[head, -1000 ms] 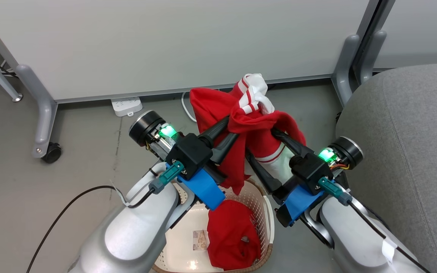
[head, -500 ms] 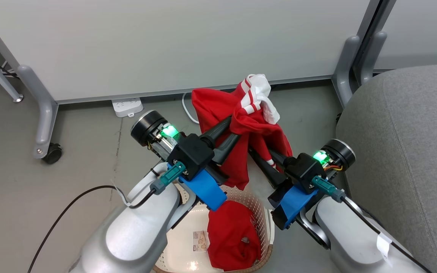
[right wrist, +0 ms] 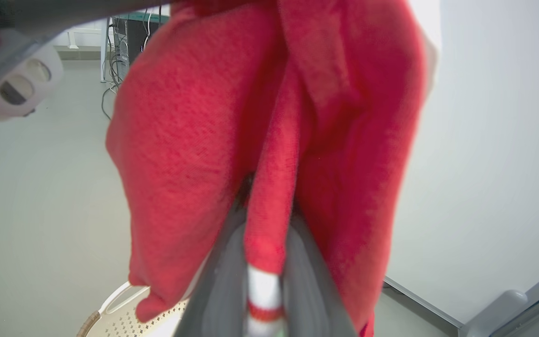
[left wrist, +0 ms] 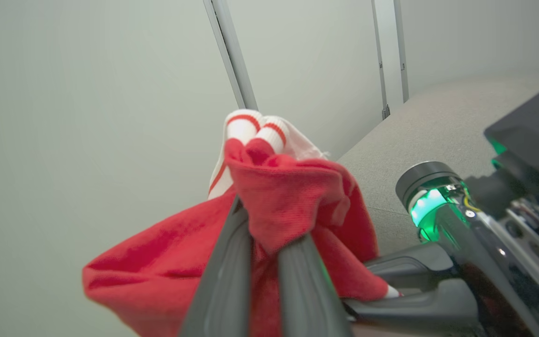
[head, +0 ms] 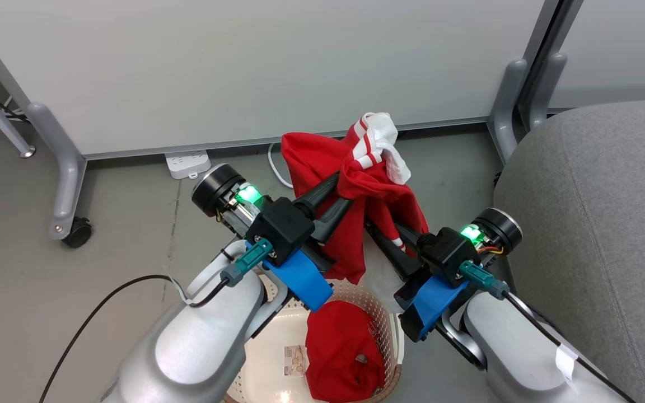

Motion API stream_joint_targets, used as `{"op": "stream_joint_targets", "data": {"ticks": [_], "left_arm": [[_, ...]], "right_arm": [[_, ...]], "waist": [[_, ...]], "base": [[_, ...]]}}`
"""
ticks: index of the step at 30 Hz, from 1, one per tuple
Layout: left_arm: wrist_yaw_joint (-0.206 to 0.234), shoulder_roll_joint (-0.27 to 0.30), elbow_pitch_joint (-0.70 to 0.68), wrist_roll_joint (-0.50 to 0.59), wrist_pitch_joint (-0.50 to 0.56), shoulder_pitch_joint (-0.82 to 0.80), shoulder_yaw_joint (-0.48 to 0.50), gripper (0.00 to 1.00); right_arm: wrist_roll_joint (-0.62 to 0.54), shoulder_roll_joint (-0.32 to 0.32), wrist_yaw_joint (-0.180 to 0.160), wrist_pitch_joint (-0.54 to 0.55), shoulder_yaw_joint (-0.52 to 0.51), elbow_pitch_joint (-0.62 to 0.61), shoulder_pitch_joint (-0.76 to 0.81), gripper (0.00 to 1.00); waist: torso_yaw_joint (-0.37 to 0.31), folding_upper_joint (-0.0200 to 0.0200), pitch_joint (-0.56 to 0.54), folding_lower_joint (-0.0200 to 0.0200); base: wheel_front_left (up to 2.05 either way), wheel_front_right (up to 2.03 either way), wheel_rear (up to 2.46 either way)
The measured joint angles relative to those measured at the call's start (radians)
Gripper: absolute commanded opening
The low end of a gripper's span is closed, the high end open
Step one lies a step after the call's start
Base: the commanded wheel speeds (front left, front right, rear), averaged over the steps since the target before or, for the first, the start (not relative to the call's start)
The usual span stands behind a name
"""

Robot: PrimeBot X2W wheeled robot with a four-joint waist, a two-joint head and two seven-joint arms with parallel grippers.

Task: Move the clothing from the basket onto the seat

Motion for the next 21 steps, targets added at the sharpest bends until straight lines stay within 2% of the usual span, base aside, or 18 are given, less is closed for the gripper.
{"op": "stream_joint_targets", "data": {"ticks": [5,6,7,21], "left_arm": [[0.0,0.0,0.002,0.0,0.0,0.0,-0.001,0.0],[0.0,0.0,0.002,0.0,0.0,0.0,-0.001,0.58],[0.0,0.0,-0.001,0.001,0.0,0.0,-0.001,1.0],[0.0,0.002,-0.001,0.011,0.0,0.0,0.003,1.0]], "right_arm": [[0.005,0.0,0.0,0.0,0.0,0.0,0.0,0.0],[0.005,0.0,0.0,0.0,0.0,0.0,0.001,0.0],[0.005,0.0,0.0,0.0,0.0,-0.001,0.001,0.0],[0.008,0.0,0.0,0.0,-0.011,-0.003,0.002,0.0]], "waist": [[-0.001,0.0,-0.004,0.0],[-0.002,0.0,-0.004,0.0],[-0.002,0.0,-0.003,0.0],[-0.008,0.0,0.007,0.0]], "base": [[0.0,0.0,0.0],[0.0,0.0,0.0],[0.0,0.0,0.0],[0.0,0.0,0.0]]}}
